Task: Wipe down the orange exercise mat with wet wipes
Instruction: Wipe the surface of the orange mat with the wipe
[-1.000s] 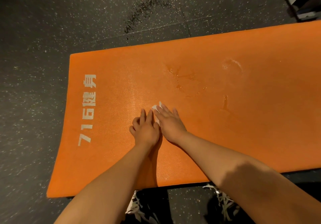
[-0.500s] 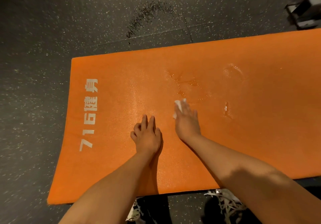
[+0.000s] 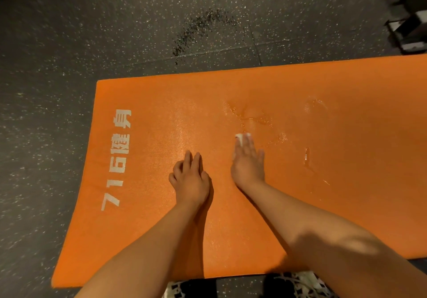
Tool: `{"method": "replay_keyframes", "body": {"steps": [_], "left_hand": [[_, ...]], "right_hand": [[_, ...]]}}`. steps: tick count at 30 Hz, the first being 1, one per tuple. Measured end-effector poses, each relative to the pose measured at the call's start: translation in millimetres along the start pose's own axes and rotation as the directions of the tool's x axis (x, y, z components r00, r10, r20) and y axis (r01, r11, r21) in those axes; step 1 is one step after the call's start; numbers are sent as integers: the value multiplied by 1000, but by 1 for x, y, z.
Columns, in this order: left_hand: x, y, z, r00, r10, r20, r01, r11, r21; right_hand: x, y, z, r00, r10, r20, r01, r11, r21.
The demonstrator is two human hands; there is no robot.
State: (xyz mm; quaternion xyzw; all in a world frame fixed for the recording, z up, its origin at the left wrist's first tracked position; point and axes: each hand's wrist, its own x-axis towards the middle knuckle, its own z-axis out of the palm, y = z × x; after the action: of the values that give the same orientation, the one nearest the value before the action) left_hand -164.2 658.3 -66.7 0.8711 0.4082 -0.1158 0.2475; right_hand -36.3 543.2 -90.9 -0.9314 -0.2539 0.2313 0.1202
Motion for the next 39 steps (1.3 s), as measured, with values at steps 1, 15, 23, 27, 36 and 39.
{"method": "replay_keyframes", "body": {"steps": [1,15,23,27,36,39], "left_hand": [[3,2,1,1000,-4,16,4,1000,-3],[5,3,-4,994,2,112,-8,999,53],[4,1,-2,998,11,69,-12,1000,15],[11,11,-8,998,-30,63,30,1000,0],[41,12,-10,999,-32,33,33,999,-36],[42,11,-8,999,-36,34,36,999,8]], "right_hand": [[4,2,-2,998,58,-20,-58,998,-11],[14,-4,-4,1000,-2,14,2,1000,-4],[7,-43,11,908,-326,263,343,939,-24],[15,-24,4,971,-206,123,213,976,-48],[31,-53,6,968,-195,157,196,981,10],[40,-47,6,938,-312,155,324,944,-64]]}}
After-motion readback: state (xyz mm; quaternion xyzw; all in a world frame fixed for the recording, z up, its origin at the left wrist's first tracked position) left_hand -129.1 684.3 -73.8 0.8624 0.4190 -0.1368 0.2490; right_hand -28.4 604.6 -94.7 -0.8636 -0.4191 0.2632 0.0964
